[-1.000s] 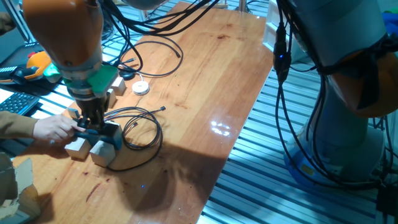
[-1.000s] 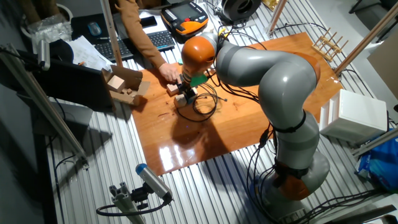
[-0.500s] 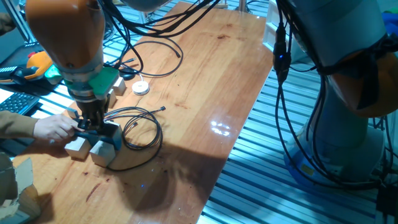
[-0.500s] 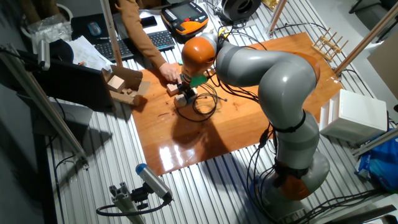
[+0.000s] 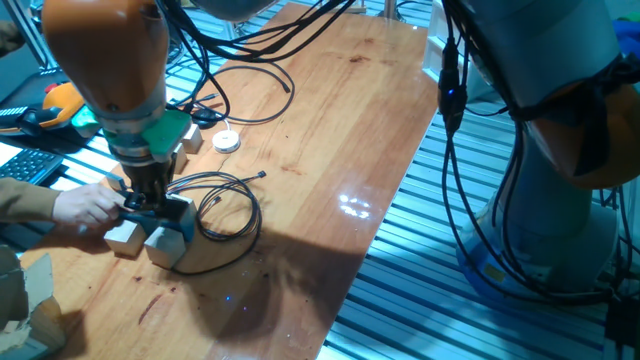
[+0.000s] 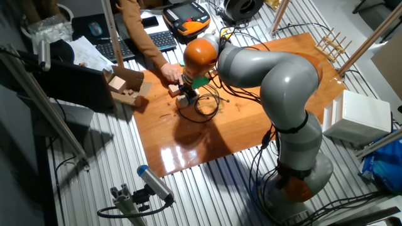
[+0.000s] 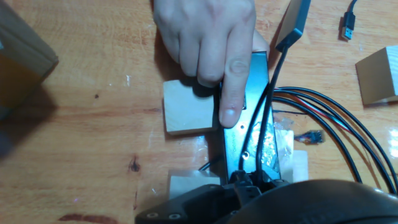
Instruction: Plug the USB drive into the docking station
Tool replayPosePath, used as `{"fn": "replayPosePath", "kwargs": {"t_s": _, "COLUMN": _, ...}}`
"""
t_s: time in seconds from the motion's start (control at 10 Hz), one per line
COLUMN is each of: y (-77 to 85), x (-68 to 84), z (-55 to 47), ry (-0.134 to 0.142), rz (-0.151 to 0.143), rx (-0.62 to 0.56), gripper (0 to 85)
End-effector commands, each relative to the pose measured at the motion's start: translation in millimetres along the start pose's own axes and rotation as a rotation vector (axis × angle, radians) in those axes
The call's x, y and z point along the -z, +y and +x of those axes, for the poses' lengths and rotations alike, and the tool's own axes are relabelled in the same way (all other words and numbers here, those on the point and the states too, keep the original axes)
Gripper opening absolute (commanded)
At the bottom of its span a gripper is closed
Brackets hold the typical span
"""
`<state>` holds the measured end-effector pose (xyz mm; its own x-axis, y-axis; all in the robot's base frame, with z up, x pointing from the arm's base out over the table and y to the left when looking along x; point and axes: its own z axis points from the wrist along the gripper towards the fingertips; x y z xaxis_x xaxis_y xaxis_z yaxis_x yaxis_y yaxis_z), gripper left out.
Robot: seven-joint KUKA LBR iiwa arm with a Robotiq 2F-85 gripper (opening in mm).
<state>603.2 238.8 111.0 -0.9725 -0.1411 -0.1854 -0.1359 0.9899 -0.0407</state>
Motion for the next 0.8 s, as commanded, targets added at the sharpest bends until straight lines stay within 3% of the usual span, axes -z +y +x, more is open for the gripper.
{"fn": "replayPosePath", "kwargs": {"t_s": 0.0, "y": 0.3, "x": 1.9, "z": -0.8, "ry": -0.002, "rz": -0.003, "rx": -0.019, "gripper": 34.0}}
{"fn": "replayPosePath", "kwargs": {"t_s": 0.1, "y": 0.4, "x": 3.2, "z": -0.8, "ry": -0.004, "rz": -0.002, "rx": -0.041, "gripper": 68.0}}
{"fn": "replayPosePath", "kwargs": {"t_s": 0.2, "y": 0.5, "x": 3.5, "z": -1.0, "ry": -0.009, "rz": -0.009, "rx": -0.057, "gripper": 85.0}}
{"fn": "replayPosePath", "kwargs": {"t_s": 0.3, "y": 0.4, "x": 4.4, "z": -2.3, "ry": -0.005, "rz": -0.017, "rx": -0.053, "gripper": 85.0}}
{"fn": "replayPosePath", "kwargs": {"t_s": 0.5, "y": -0.1, "x": 12.5, "z": -4.1, "ry": 0.028, "rz": -0.067, "rx": -0.069, "gripper": 85.0}}
{"fn": "replayPosePath", "kwargs": {"t_s": 0.7, "y": 2.5, "x": 27.7, "z": -8.6, "ry": 0.046, "rz": -0.065, "rx": -0.079, "gripper": 85.0}}
